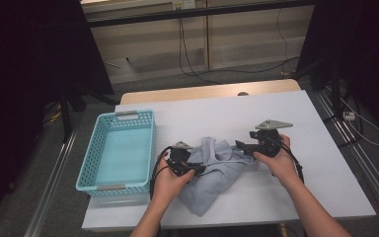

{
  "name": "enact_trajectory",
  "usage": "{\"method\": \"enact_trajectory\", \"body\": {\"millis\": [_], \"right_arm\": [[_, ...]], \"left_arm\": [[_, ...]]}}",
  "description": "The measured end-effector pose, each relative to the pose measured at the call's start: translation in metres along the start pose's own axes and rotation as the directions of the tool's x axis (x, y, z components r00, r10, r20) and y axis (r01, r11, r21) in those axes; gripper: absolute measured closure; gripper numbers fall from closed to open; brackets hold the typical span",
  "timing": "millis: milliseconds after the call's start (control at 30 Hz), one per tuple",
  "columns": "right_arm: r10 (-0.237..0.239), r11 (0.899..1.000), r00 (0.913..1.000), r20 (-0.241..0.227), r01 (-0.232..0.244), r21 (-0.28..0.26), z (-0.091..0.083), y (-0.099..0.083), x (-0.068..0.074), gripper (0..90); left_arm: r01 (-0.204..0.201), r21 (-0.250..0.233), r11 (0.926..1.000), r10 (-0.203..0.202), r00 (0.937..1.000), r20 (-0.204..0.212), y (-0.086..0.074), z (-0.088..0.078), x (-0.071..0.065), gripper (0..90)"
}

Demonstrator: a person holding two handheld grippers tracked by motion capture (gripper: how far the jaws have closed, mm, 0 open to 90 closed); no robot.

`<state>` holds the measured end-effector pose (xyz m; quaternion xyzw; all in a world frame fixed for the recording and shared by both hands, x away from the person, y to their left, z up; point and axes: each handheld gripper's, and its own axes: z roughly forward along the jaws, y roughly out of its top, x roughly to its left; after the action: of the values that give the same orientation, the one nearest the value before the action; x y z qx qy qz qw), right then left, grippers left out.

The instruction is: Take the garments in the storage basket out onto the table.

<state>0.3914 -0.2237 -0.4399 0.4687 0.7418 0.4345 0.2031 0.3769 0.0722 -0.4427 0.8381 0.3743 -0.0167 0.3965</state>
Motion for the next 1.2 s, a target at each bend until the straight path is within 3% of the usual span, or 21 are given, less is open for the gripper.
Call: {"method": "enact_trajectory", "body": {"millis": [200, 300, 367, 400, 467, 667, 800, 900, 967, 1033, 1200], "right_arm": [[-0.014, 0.995, 0.9998, -0.017, 0.015, 0.097, 0.013, -0.007, 0.000, 39.6], [-0.019, 0.993, 0.9994, -0.030, 0.022, 0.117, 0.016, -0.010, 0.003, 53.4], [-0.011, 0.990, 0.9996, -0.025, 0.015, 0.143, 0.016, -0.012, 0.004, 71.5], [-0.019, 0.990, 0.9998, -0.008, 0.020, 0.137, 0.014, -0.013, 0.004, 80.7], [-0.011, 0.995, 0.9999, -0.007, 0.011, 0.097, 0.008, -0.014, 0.003, 87.7], [0.011, 0.999, 0.9999, -0.002, -0.011, 0.033, -0.010, -0.012, 0.002, 88.5], [0.004, 1.000, 1.0000, -0.007, -0.004, 0.029, -0.014, -0.015, 0.006, 88.4], [0.019, 1.000, 0.9996, -0.020, -0.019, 0.021, -0.014, -0.018, 0.008, 88.5], [0.020, 1.000, 0.9995, -0.025, -0.020, 0.023, -0.013, -0.020, 0.009, 88.5], [0.011, 0.999, 0.9996, -0.026, -0.011, 0.030, -0.012, -0.022, 0.010, 88.5], [0.010, 1.000, 0.9994, -0.034, -0.009, 0.026, -0.016, -0.024, 0.012, 88.5]], "left_arm": [[0.005, 0.001, 1.0000, -0.005, 1.0000, -0.005, 0.000, 0.000, -0.001, 80.7], [0.007, 0.001, 1.0000, -0.007, 1.0000, -0.005, 0.000, 0.000, 0.000, 80.6], [0.009, 0.001, 1.0000, -0.009, 1.0000, -0.005, 0.001, 0.000, -0.001, 80.6], [0.008, 0.005, 1.0000, -0.008, 0.9999, -0.008, 0.002, -0.001, -0.001, 80.5], [0.009, 0.004, 1.0000, -0.009, 0.9999, -0.011, 0.002, -0.001, -0.001, 80.3], [0.010, 0.009, 0.9999, -0.010, 0.9999, -0.012, 0.006, -0.003, -0.001, 78.7], [0.013, -0.015, 0.9998, -0.013, 0.9998, -0.017, 0.011, -0.008, 0.001, 73.5], [0.039, -0.045, 0.9982, -0.040, 0.9991, -0.017, 0.015, -0.013, 0.006, 66.6], [0.044, -0.069, 0.9967, -0.045, 0.9987, -0.025, 0.018, -0.017, 0.008, 59.6], [0.041, -0.089, 0.9952, -0.045, 0.9980, -0.044, 0.023, -0.020, 0.010, 46.1], [0.047, -0.141, 0.9889, -0.055, 0.9968, -0.057, 0.036, -0.020, 0.017, 29.6]]}}
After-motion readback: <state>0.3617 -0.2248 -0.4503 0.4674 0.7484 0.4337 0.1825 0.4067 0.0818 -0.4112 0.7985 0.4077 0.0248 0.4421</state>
